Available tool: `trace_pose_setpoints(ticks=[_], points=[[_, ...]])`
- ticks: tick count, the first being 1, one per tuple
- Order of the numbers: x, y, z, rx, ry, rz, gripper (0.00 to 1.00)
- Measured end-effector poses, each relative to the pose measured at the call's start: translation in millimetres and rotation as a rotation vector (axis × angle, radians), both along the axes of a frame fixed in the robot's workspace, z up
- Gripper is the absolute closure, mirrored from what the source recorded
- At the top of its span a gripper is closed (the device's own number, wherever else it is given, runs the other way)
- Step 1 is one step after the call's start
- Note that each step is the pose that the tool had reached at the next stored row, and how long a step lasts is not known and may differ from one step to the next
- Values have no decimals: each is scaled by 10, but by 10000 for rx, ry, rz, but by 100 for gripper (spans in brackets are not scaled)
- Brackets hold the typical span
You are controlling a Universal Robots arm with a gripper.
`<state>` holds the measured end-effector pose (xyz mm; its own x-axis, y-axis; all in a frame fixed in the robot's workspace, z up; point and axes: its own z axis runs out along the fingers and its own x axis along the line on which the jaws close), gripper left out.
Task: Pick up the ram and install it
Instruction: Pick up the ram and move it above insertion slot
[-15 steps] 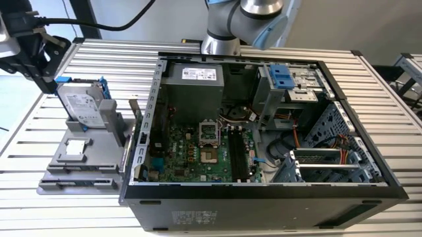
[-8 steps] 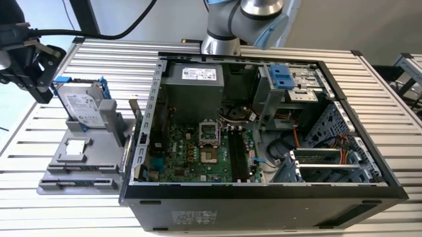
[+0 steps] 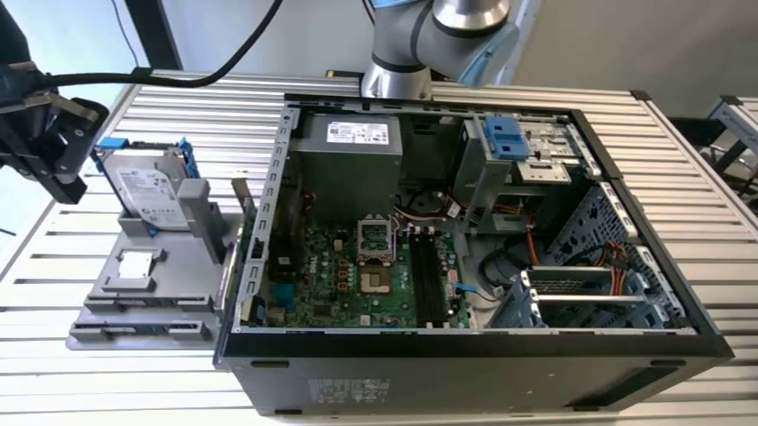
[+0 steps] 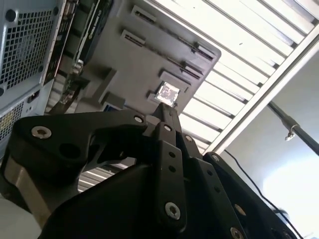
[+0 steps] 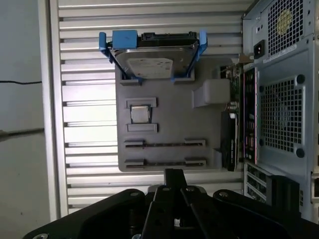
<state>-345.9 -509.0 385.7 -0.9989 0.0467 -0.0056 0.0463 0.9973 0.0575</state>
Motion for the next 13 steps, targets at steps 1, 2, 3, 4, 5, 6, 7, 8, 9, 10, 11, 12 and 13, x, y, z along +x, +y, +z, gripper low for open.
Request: trace_pose_setpoints(ticks=[1, 2, 3, 4, 5, 6, 7, 8, 9, 10, 11, 12, 13], points=[[1, -13, 0, 3, -11, 12, 100], [1, -34, -1, 5, -15, 21, 100], [0, -60, 0, 4, -15, 25, 100], [0, -74, -1, 5, -16, 29, 100], [-1, -77, -1, 5, -16, 32, 100], [-1, -77, -1, 4, -16, 34, 100], [-1, -77, -1, 4, -16, 39, 100], [-1, -77, -1, 4, -16, 43, 100], [0, -77, -1, 4, -15, 55, 100], [0, -77, -1, 4, -15, 70, 100], [-1, -77, -1, 4, -16, 74, 100], [0, -77, -1, 4, -15, 78, 100], [-1, -77, -1, 5, -16, 82, 100]])
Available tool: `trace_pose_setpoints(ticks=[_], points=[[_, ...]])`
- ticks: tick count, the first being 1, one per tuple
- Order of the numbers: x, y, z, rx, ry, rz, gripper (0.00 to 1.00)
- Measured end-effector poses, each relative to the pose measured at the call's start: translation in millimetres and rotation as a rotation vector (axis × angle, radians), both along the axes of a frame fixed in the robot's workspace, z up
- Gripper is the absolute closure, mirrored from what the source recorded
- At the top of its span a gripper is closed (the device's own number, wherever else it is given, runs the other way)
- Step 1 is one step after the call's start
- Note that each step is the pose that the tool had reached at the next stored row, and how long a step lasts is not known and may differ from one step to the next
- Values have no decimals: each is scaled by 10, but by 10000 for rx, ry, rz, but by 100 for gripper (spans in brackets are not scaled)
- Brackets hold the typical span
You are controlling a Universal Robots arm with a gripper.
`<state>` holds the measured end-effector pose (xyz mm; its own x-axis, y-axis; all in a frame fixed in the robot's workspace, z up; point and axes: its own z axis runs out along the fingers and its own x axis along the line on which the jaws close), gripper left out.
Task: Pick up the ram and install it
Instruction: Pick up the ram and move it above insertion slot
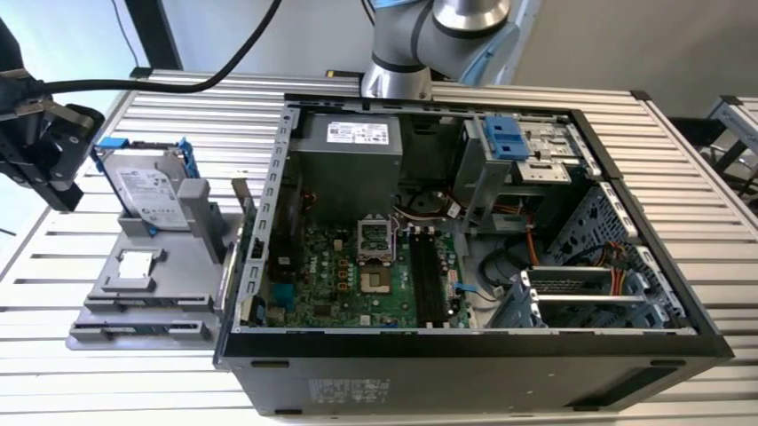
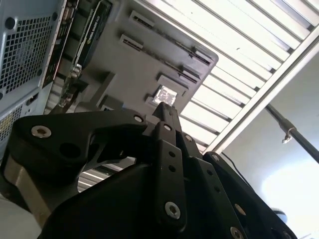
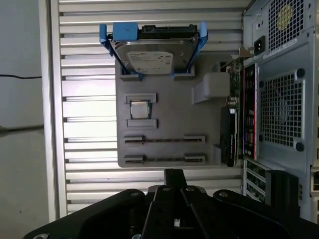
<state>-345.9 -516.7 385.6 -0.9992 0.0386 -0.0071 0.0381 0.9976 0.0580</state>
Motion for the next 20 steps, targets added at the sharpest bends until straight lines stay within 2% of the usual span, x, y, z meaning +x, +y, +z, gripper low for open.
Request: trace_pose_setpoints(ticks=[9, 14, 20], points=[[0, 0, 0, 0, 0, 56, 100], [0, -1, -1, 0, -7, 735, 100], [0, 0, 0, 0, -5, 1077, 100]])
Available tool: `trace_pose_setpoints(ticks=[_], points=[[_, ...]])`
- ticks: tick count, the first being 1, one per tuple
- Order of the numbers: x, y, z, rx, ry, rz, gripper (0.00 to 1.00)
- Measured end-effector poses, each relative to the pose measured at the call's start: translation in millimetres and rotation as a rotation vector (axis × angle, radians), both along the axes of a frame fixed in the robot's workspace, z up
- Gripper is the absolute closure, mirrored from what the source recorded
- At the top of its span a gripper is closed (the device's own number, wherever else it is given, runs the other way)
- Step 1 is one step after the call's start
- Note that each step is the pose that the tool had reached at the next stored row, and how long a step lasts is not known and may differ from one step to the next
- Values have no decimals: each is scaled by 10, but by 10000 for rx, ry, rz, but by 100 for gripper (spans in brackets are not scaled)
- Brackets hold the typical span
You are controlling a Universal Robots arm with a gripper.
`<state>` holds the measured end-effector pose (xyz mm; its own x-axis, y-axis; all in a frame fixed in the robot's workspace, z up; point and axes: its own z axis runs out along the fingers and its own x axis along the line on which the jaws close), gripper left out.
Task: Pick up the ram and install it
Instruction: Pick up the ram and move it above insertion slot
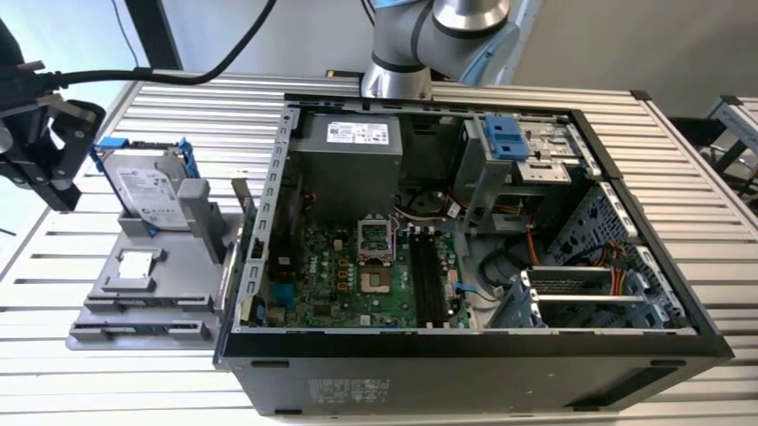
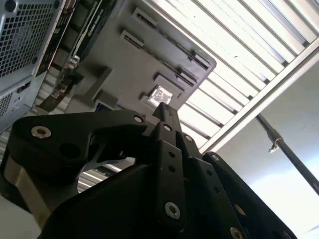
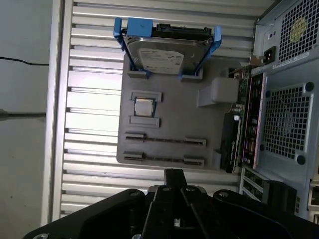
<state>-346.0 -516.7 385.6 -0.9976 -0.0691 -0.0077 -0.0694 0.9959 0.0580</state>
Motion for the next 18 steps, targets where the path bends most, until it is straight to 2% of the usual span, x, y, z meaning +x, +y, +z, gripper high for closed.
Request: trace_pose_setpoints(ticks=[11, 14, 18], points=[[-1, 0, 1, -1, 1, 567, 100], [-1, 0, 0, 0, 1, 849, 100], [-1, 0, 0, 0, 0, 1478, 100]])
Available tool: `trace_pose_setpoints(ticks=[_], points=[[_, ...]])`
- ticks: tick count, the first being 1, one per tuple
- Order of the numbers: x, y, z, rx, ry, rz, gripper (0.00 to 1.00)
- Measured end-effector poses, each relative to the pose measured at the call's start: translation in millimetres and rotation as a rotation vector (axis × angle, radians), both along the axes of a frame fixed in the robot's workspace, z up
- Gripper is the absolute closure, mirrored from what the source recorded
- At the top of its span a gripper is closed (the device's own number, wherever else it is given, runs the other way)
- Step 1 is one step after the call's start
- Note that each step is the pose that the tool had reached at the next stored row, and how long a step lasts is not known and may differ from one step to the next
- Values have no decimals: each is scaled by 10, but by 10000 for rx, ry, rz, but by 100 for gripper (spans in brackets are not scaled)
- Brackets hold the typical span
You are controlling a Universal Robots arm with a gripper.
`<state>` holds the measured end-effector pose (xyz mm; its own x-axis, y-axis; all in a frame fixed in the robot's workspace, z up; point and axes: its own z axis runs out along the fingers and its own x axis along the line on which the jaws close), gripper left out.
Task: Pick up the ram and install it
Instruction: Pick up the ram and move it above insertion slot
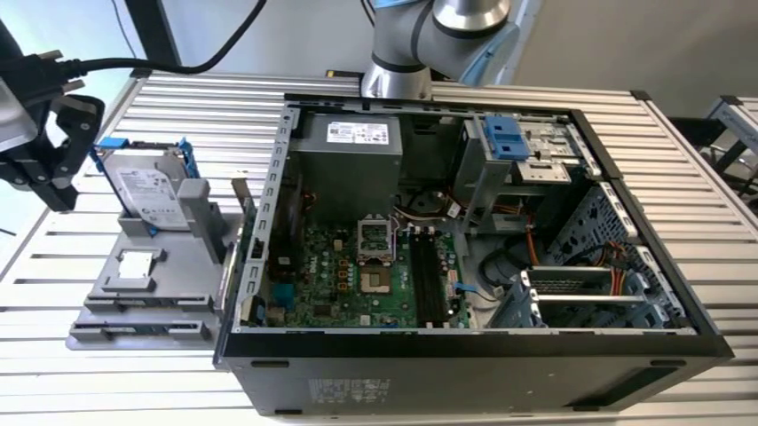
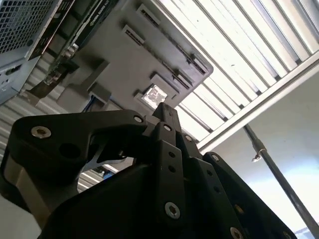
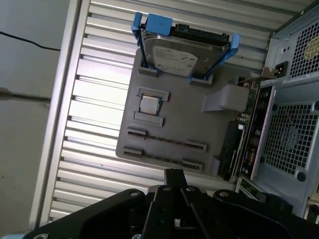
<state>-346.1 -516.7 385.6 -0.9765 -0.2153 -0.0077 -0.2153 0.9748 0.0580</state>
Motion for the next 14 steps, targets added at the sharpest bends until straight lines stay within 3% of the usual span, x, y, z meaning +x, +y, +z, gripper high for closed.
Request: trace_pose_setpoints(ticks=[14], points=[[-3, 0, 0, 0, -1, 2337, 100]])
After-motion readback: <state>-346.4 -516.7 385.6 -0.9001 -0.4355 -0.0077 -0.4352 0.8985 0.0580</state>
